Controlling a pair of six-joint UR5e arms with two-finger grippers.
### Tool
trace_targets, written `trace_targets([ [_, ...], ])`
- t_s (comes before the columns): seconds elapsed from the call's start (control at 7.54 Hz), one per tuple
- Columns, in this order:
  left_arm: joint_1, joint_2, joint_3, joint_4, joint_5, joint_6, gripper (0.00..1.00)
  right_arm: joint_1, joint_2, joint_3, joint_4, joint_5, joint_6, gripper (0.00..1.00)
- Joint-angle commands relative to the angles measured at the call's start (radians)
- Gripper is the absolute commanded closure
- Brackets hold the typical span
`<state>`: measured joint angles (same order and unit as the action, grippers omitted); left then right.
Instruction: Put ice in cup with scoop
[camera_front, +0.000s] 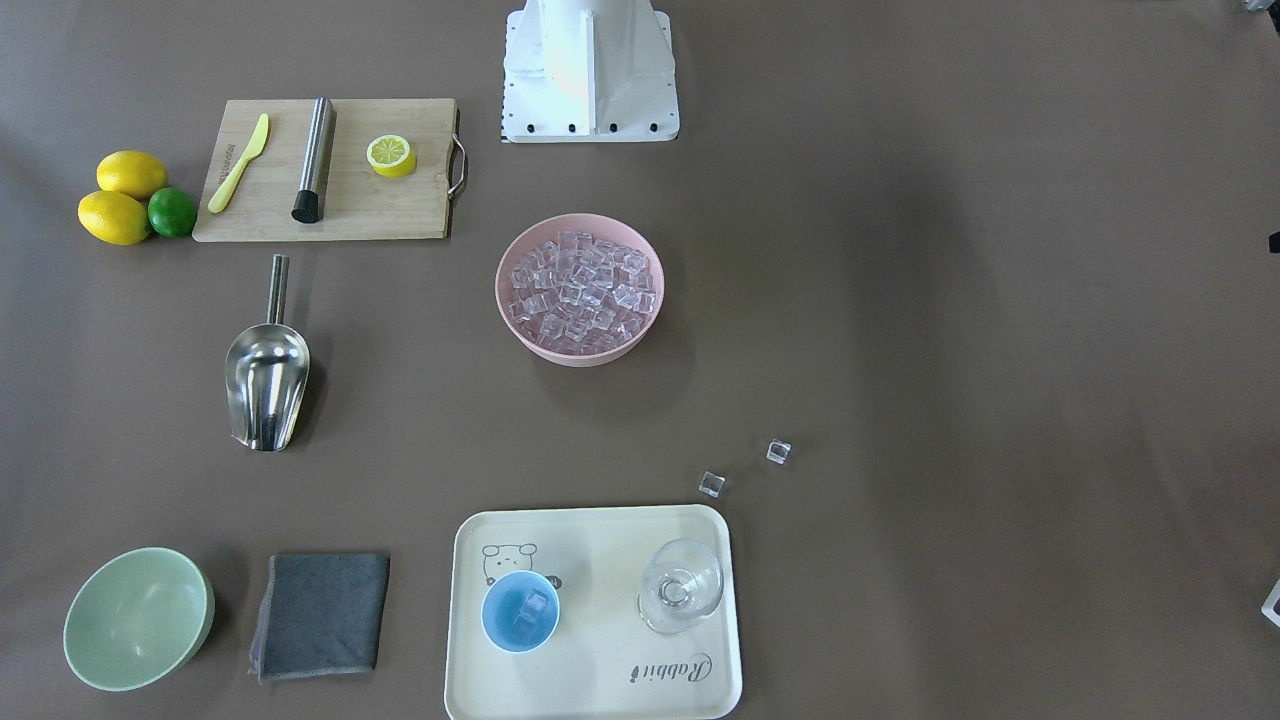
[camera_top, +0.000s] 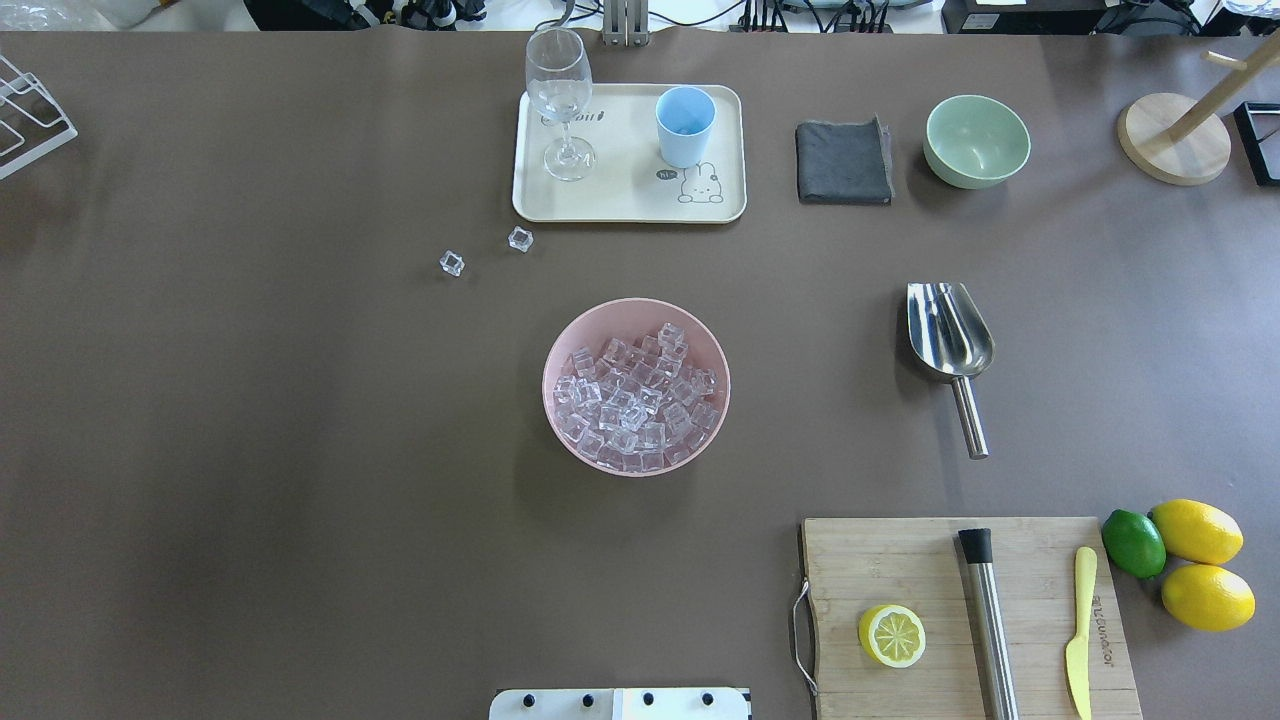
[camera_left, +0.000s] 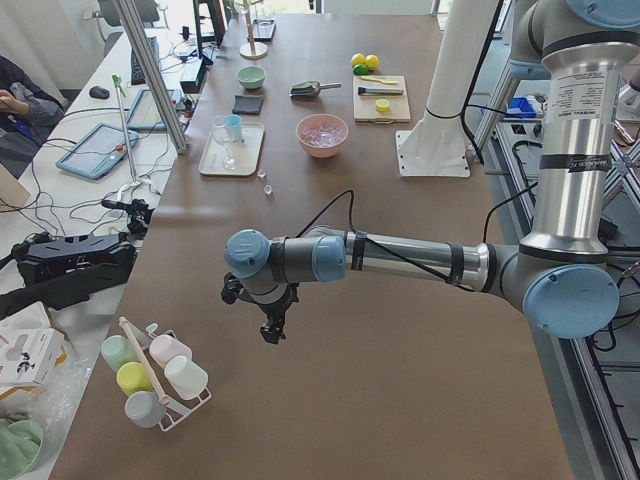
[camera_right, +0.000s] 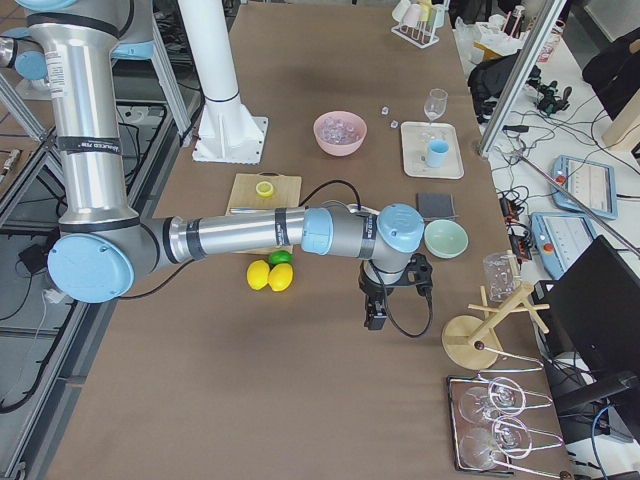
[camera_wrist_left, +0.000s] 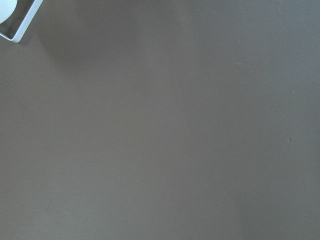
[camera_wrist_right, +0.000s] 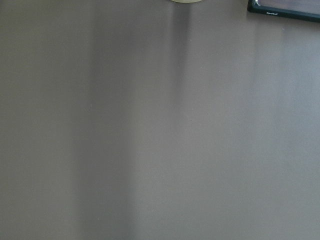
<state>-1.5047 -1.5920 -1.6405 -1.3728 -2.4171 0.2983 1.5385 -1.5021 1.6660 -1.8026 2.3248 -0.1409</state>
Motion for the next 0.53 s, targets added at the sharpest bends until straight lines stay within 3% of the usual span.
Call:
trace_targets([
  [0.0, 0.001, 0.003, 0.002, 0.000, 0.026, 0.001, 0.03, 0.000, -0.001, -0.002, 0.000, 0.001, 0.001, 0.00],
  [0.4, 0.001, 0.003, 0.004, 0.001, 0.030, 0.001, 0.03, 0.000, -0.001, -0.002, -0.001, 0.002, 0.001, 0.00],
])
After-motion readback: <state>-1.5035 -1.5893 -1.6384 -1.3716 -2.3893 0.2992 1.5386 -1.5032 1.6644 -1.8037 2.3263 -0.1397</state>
